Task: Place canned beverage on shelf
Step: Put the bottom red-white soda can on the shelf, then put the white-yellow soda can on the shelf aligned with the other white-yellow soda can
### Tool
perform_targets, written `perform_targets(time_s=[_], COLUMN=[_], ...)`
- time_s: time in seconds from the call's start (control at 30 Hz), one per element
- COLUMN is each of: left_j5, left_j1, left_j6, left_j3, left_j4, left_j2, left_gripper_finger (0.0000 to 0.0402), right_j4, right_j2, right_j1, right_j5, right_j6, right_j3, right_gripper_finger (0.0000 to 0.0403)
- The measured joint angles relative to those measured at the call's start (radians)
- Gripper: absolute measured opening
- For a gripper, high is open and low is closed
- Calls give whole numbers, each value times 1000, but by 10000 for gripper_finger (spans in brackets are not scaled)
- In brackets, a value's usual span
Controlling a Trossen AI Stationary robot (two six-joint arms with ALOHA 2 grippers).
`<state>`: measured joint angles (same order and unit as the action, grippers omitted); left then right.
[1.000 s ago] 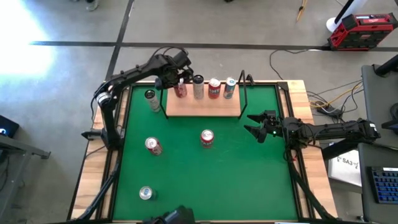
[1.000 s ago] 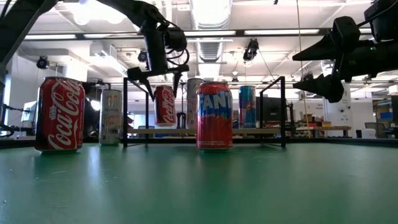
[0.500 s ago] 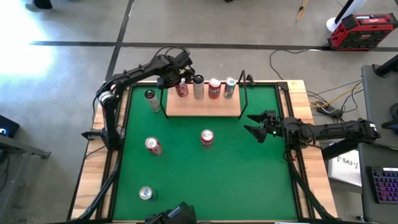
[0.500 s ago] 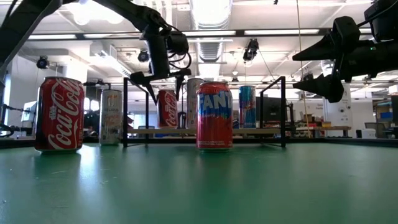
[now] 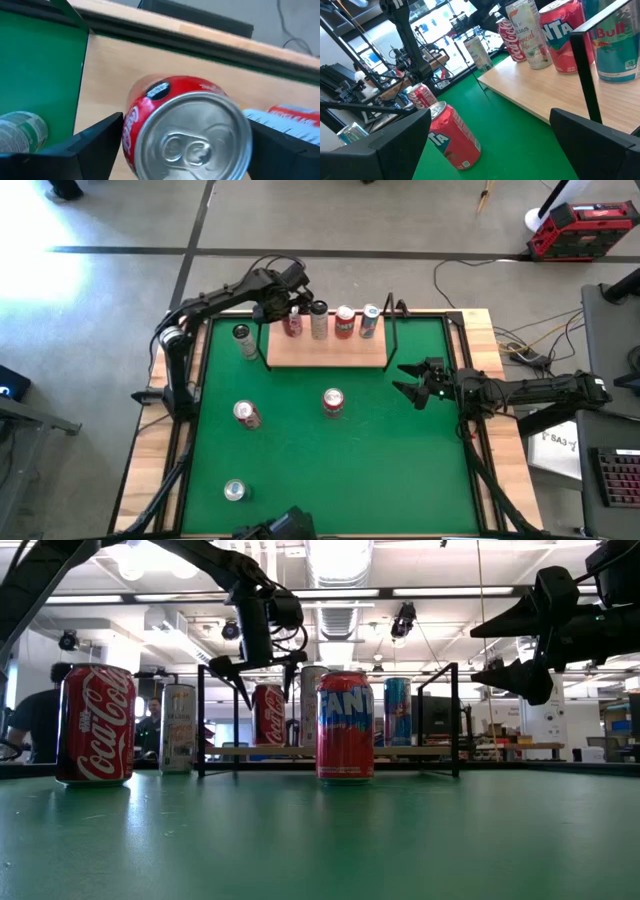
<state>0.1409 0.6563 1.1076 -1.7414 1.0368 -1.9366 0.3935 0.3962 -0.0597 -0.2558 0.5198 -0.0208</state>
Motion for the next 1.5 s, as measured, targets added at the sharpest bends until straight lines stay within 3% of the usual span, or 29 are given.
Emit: perform_targets(time_s=[0.37, 0.77, 0.87, 1.03, 1.23, 1.5], left_j5=[-16, -47, -25, 108, 166, 157], left_j1=[-7, -79, -125, -214, -290, -295], left_j6=[4, 49, 115, 305, 539, 679], left_j3=[3, 4, 4, 4, 10, 232], left_j4=[47, 119, 215, 377, 536, 523], left_j2=[25, 144, 192, 268, 296, 407], left_gripper_finger=[385, 394, 394, 394, 394, 394], right_j4=[0, 0, 0, 0, 0, 0], right_j2=[0, 0, 0, 0, 0, 0], right_j1=[0, 0, 0, 0, 0, 0], right_j5=[0, 0, 0, 0, 0, 0], right_j6=[0, 0, 0, 0, 0, 0], right_j3=[0, 0, 0, 0, 0, 0], right_gripper_finger=[400, 400, 400, 400, 400, 400])
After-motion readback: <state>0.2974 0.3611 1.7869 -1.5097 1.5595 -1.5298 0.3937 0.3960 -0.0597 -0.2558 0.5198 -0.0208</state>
